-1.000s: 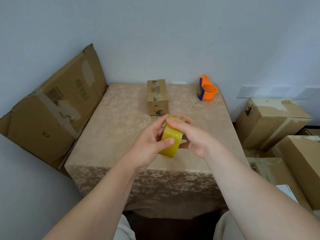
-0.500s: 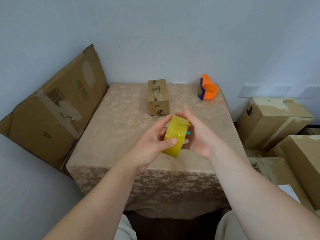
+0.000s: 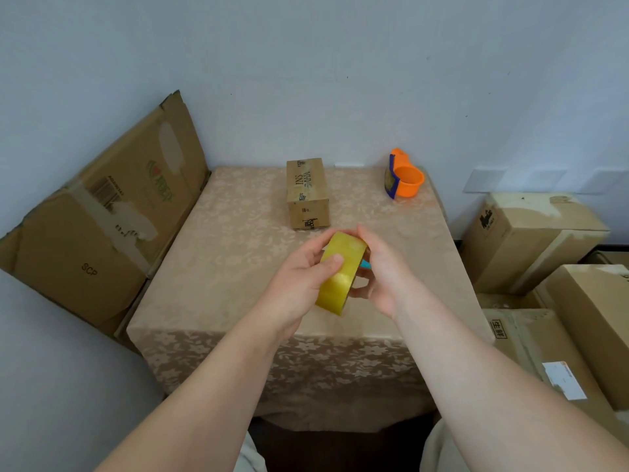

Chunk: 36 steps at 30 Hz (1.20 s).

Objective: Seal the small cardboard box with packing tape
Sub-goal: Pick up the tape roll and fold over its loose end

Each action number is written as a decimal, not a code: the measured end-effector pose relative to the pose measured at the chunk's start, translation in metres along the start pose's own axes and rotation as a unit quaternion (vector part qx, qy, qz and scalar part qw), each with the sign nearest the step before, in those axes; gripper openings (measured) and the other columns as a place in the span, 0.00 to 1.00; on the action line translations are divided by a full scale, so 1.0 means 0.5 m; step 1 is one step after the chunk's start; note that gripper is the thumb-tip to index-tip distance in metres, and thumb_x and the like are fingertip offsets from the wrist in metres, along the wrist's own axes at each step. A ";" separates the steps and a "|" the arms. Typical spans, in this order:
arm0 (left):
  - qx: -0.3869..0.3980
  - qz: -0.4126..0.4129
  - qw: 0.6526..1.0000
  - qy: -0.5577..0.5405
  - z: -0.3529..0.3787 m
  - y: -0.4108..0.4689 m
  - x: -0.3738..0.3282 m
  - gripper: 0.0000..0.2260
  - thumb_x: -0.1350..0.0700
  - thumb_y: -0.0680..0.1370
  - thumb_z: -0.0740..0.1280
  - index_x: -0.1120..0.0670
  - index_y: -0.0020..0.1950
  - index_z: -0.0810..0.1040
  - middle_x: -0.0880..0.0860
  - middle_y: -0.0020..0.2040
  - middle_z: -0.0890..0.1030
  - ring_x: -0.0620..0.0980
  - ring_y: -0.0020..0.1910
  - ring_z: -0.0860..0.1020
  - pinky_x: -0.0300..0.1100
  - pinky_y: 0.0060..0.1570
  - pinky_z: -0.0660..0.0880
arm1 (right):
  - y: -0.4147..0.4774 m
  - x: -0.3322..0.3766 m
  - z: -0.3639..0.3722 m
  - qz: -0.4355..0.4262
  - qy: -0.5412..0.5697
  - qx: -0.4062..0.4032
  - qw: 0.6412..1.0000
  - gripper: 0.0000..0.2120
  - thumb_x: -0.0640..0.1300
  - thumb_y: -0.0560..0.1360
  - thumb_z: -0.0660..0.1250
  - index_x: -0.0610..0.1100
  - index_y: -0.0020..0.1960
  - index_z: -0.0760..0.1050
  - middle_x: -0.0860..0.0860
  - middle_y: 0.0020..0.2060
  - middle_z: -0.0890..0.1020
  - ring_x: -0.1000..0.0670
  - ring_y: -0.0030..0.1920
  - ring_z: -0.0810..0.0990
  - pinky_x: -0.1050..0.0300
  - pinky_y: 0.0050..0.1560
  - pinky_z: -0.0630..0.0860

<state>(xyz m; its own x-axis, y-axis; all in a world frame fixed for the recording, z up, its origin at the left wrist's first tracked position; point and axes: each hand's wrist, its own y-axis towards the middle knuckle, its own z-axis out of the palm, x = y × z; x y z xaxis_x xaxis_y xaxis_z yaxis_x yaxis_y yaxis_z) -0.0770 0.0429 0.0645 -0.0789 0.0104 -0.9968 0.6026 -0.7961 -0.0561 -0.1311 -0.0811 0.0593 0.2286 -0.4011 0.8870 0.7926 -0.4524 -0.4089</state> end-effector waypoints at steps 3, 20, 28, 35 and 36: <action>-0.019 -0.012 1.000 -0.012 -0.006 0.002 -0.002 0.17 0.61 0.79 0.60 0.53 0.67 0.72 0.52 0.57 0.81 0.48 0.54 0.80 0.41 0.54 0.77 | -0.009 -0.007 -0.006 0.011 -0.007 0.038 0.999 0.15 0.61 0.74 0.63 0.53 0.49 0.80 0.53 0.38 0.84 0.50 0.45 0.81 0.45 0.55 0.76; 0.022 0.039 0.965 0.259 -0.013 0.090 0.005 0.25 0.68 0.73 0.64 0.49 0.67 0.73 0.47 0.60 0.79 0.41 0.56 0.75 0.39 0.60 0.71 | 0.079 0.022 -0.064 0.038 -0.098 -0.013 0.994 0.17 0.63 0.71 0.65 0.50 0.47 0.79 0.50 0.43 0.83 0.49 0.44 0.82 0.53 0.48 0.80; -0.048 0.122 0.874 0.469 0.025 0.257 0.016 0.15 0.62 0.71 0.69 0.49 0.55 0.72 0.49 0.54 0.75 0.50 0.59 0.70 0.42 0.58 0.68 | 0.224 0.042 -0.148 0.059 -0.045 -0.243 0.967 0.14 0.43 0.75 0.61 0.42 0.59 0.74 0.43 0.52 0.80 0.42 0.47 0.81 0.51 0.32 0.81; 0.032 -0.101 0.817 0.568 0.044 0.341 0.101 0.22 0.50 0.70 0.72 0.57 0.60 0.72 0.57 0.60 0.72 0.54 0.57 0.73 0.44 0.53 0.71 | 0.306 0.033 -0.229 0.035 -0.171 -0.401 0.899 0.22 0.46 0.77 0.56 0.40 0.69 0.67 0.41 0.63 0.75 0.38 0.59 0.75 0.50 0.56 0.73; 0.060 -0.120 0.804 0.580 0.047 0.346 0.112 0.24 0.49 0.69 0.73 0.57 0.61 0.72 0.57 0.59 0.73 0.55 0.57 0.73 0.45 0.54 0.73 | 0.312 0.035 -0.234 0.032 -0.189 -0.400 0.896 0.22 0.46 0.77 0.56 0.41 0.70 0.65 0.41 0.64 0.74 0.38 0.60 0.74 0.49 0.57 0.72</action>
<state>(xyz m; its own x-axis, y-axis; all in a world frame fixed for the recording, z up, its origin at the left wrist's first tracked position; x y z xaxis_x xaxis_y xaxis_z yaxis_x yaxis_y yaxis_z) 0.0044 -0.1086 0.0005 0.6539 0.6738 -0.3441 0.5944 -0.7389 -0.3174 -0.0697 -0.2518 -0.0143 0.5537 -0.2171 0.8039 0.1457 -0.9253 -0.3502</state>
